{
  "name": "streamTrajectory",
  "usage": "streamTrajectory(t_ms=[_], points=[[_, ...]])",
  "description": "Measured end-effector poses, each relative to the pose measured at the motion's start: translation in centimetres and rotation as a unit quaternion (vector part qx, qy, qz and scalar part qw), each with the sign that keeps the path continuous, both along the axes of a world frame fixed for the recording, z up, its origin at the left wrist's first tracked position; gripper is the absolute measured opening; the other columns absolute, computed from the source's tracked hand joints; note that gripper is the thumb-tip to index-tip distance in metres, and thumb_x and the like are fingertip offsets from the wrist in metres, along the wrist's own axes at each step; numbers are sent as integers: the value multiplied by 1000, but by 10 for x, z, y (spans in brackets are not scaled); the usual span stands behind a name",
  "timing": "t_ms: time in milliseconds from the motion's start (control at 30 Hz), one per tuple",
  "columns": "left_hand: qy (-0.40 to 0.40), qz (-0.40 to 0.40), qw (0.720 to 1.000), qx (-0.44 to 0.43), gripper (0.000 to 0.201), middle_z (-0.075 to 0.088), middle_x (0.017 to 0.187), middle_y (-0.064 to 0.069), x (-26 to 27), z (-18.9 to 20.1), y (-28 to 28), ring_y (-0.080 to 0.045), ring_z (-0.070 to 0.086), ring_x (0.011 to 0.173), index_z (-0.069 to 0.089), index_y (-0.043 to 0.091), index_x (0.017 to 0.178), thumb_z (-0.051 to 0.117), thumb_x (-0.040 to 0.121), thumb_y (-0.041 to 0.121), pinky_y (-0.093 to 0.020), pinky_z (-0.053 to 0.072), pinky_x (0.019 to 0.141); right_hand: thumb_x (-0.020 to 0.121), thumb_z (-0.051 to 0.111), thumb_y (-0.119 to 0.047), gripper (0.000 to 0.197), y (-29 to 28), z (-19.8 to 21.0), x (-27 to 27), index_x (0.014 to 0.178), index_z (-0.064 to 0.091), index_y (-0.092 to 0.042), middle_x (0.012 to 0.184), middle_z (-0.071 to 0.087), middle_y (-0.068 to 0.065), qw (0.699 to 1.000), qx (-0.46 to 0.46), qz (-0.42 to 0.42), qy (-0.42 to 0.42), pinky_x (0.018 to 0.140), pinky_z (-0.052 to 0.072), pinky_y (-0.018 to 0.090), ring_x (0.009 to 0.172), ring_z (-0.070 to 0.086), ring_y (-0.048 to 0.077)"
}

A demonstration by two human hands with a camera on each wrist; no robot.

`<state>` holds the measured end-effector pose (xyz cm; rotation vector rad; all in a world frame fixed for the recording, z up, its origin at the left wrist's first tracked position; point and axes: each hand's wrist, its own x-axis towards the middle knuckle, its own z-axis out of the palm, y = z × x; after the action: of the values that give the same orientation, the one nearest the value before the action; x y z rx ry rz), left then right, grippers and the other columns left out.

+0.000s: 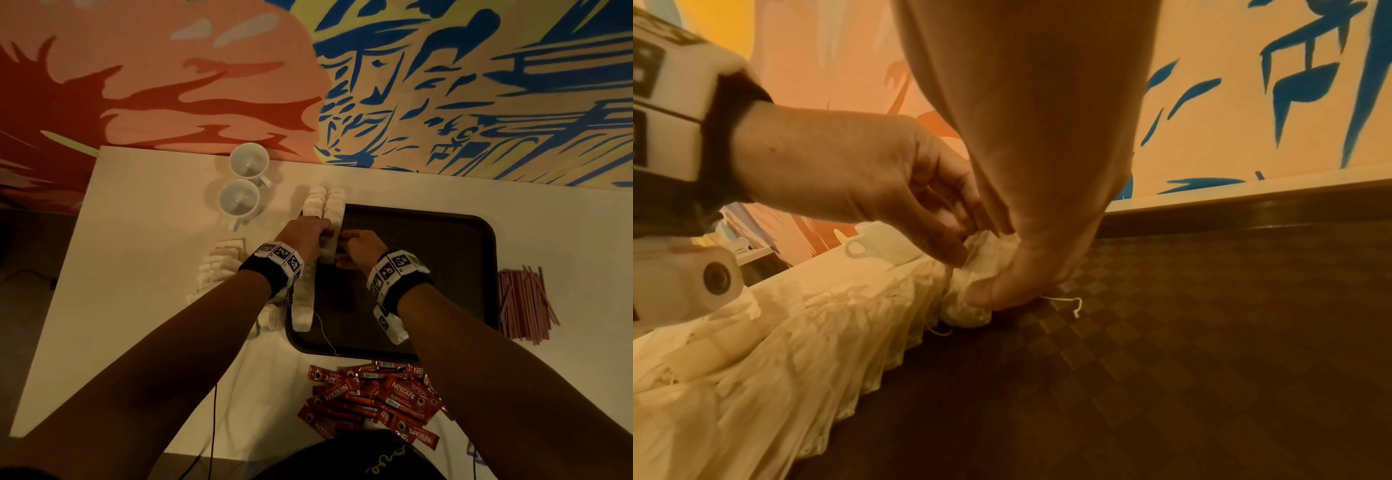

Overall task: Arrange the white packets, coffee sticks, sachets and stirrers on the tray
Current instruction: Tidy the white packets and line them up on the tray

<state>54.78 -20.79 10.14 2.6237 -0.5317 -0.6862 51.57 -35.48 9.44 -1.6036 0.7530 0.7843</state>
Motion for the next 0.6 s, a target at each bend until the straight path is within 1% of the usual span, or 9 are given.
streamTrajectory(t_ms=[33,100,167,267,333,400,433,500,600], points=[[-13,-6,1000,-4,41,63,125,-5,0,-1,0,-27,60,113,64,20,127,65,87,9,-37,49,96,101,47,3,39,-1,-1,0,139,54,0,133,63,25,1000,-4,1,-9,97,57,49,114,67,39],[-55,-7,998,-16,36,60,124,-4,-2,-4,1,-25,55,113,63,19,124,65,88,13,-33,44,93,101,46,2,39,-3,-3,1,139,53,3,134,61,27,1000,-12,1,-26,96,58,48,102,68,33],[-102,-5,995,-16,29,59,118,-2,-6,-5,2,-24,53,109,62,20,118,65,89,21,-32,41,90,101,46,3,40,-5,-3,4,140,53,3,136,60,28,999,-18,8,-36,97,57,47,98,62,27],[-139,-42,989,19,20,63,105,1,-18,-10,2,-23,54,103,65,21,104,58,91,35,-36,42,88,100,44,3,41,-6,-4,13,141,53,1,138,59,26,999,-19,14,-49,98,57,46,102,61,26],[-144,-78,986,40,23,65,100,4,-25,-14,3,-22,53,104,67,24,100,54,93,41,-36,39,88,100,43,3,43,-4,-4,18,139,57,-7,135,61,21,999,-18,5,-46,97,57,48,111,63,31],[-136,-100,984,51,25,66,104,5,-29,-19,5,-21,51,111,69,26,105,54,94,43,-37,37,93,98,42,3,47,-1,-3,23,138,59,-13,133,62,14,999,-23,3,-48,96,57,52,117,62,35],[-128,-103,985,54,27,66,109,5,-30,-19,6,-21,49,116,69,26,109,55,94,43,-37,36,96,97,41,3,49,0,-4,25,139,59,-15,134,61,13,998,-24,5,-53,95,58,53,118,61,35],[-116,-102,986,61,29,66,115,4,-29,-19,6,-22,46,121,68,25,115,56,95,41,-38,35,99,97,41,1,53,2,-3,28,143,55,-20,138,60,12,998,-25,14,-62,95,58,53,120,60,35],[-107,-101,987,68,30,65,121,3,-28,-17,5,-22,45,123,66,26,120,55,95,38,-37,34,100,98,40,-2,58,1,-5,33,150,48,-28,144,53,9,997,-28,31,-65,94,58,53,124,56,35]])
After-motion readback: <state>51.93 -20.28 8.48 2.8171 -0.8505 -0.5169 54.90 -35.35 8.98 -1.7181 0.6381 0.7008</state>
